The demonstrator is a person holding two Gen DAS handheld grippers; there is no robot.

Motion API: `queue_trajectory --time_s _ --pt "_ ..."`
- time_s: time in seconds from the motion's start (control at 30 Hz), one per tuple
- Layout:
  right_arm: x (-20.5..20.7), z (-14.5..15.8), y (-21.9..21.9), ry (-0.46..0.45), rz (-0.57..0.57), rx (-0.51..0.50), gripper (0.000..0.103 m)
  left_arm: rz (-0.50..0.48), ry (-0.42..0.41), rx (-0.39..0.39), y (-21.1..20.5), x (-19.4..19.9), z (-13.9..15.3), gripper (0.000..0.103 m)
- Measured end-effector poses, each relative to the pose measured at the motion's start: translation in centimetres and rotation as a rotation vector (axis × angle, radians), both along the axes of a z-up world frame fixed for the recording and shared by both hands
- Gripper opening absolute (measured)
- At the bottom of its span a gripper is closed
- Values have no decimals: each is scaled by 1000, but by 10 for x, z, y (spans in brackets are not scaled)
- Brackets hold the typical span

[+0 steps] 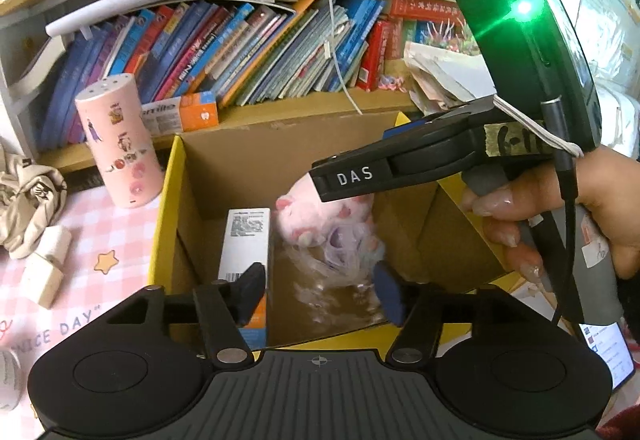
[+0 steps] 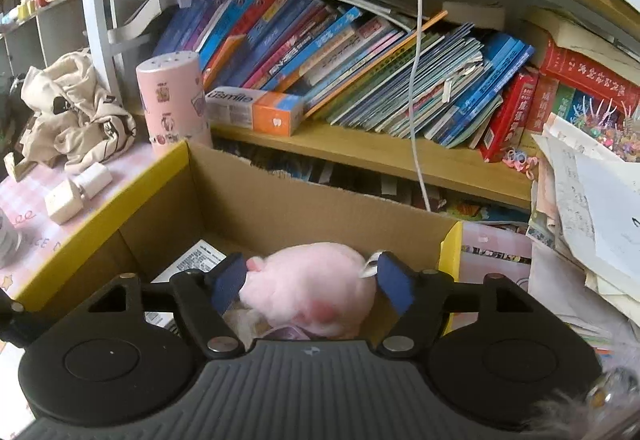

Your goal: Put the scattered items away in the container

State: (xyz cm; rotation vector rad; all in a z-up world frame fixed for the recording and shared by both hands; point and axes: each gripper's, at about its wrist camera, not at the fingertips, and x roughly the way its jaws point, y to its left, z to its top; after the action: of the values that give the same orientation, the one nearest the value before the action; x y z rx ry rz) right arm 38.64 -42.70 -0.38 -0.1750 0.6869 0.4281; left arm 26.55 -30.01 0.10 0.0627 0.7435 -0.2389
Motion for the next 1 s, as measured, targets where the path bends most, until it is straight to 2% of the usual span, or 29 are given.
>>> queue_trajectory --time_s 0.27,0.4,0.53,0.83,1.0 --pt "-16 4 1 -4 22 5 71 23 -39 12 2 -13 9 67" --pt "-26 8 0 -14 35 12 78 35 -63 12 7 -24 14 67" --pt "-39 14 -4 -33 39 19 80 65 -80 10 13 -35 17 67" --pt "-69 25 -12 -73 39 52 88 129 -103 -7 26 -53 21 77" --pt "-88 31 -15 -98 15 62 91 130 -129 -9 29 -63 24 82"
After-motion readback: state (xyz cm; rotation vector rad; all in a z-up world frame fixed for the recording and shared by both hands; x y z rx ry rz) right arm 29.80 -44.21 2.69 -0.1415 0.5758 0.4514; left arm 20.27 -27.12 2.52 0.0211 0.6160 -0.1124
